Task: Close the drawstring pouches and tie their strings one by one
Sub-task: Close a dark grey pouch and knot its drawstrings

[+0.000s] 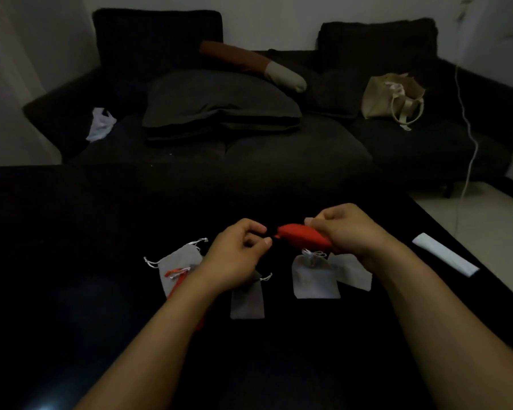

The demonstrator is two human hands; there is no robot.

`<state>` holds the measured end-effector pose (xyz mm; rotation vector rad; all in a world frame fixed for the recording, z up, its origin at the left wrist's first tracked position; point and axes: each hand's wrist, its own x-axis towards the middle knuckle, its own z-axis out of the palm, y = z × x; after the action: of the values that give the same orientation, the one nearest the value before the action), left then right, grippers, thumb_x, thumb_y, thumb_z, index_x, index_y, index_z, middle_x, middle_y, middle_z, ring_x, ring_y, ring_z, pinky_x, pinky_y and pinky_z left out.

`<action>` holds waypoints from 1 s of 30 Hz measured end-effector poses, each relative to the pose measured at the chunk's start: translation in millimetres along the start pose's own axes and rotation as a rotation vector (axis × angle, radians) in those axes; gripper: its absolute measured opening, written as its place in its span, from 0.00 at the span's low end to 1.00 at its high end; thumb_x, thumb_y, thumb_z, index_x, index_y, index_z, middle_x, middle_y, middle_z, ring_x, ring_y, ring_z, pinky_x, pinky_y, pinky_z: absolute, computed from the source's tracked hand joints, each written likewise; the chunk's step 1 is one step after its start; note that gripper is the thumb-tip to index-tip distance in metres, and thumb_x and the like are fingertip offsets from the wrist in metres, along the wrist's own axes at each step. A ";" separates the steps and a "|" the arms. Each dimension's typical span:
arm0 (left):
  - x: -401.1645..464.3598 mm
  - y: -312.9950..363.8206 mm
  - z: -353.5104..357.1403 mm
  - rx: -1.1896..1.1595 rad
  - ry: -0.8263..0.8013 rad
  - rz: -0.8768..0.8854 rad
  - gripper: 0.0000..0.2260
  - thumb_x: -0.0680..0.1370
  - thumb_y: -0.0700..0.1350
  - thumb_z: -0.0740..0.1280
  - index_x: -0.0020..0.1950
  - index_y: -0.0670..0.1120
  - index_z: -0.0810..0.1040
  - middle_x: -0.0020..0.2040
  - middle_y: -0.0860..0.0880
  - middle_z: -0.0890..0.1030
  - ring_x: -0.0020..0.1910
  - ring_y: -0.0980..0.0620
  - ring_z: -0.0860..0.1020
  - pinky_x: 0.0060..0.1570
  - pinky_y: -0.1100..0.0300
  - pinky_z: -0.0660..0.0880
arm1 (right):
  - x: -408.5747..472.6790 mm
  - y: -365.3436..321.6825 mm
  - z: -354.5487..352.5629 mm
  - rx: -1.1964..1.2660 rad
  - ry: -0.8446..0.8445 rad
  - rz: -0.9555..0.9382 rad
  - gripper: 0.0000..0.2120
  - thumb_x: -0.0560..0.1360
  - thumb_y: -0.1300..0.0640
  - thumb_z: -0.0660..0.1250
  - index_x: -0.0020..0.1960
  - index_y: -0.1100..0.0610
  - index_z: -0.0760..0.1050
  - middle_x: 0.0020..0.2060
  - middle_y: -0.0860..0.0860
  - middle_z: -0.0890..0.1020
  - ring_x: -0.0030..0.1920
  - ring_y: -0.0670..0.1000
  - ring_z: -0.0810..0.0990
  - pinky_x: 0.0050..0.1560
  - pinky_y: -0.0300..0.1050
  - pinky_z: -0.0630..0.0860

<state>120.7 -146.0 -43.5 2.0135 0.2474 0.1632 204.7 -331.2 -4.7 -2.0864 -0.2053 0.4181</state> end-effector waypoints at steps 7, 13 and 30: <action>-3.3 -13.3 -15.1 0.594 -0.081 0.000 0.20 0.72 0.53 0.76 0.61 0.51 0.77 0.56 0.53 0.81 0.55 0.53 0.80 0.58 0.53 0.78 | 20.2 28.6 3.0 -0.556 0.218 0.044 0.07 0.74 0.53 0.71 0.42 0.56 0.80 0.46 0.57 0.84 0.49 0.58 0.83 0.51 0.51 0.80; -4.7 -22.8 -23.7 0.778 -0.207 0.031 0.37 0.64 0.51 0.81 0.69 0.50 0.71 0.64 0.50 0.75 0.63 0.50 0.75 0.63 0.54 0.73 | -2.8 -5.5 53.4 -0.517 0.070 -0.364 0.13 0.68 0.50 0.77 0.50 0.53 0.81 0.46 0.50 0.84 0.48 0.50 0.82 0.51 0.47 0.79; -13.2 -60.9 -57.9 0.710 -0.070 0.037 0.20 0.74 0.38 0.72 0.65 0.49 0.75 0.58 0.48 0.81 0.59 0.49 0.79 0.58 0.59 0.74 | 15.4 9.1 118.5 -0.412 -0.227 -0.177 0.05 0.69 0.62 0.74 0.44 0.54 0.84 0.41 0.50 0.85 0.46 0.50 0.83 0.49 0.46 0.81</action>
<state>88.8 -72.9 -72.9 2.7242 0.2436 0.0245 174.5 -237.1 -72.4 -2.3930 -0.6525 0.5397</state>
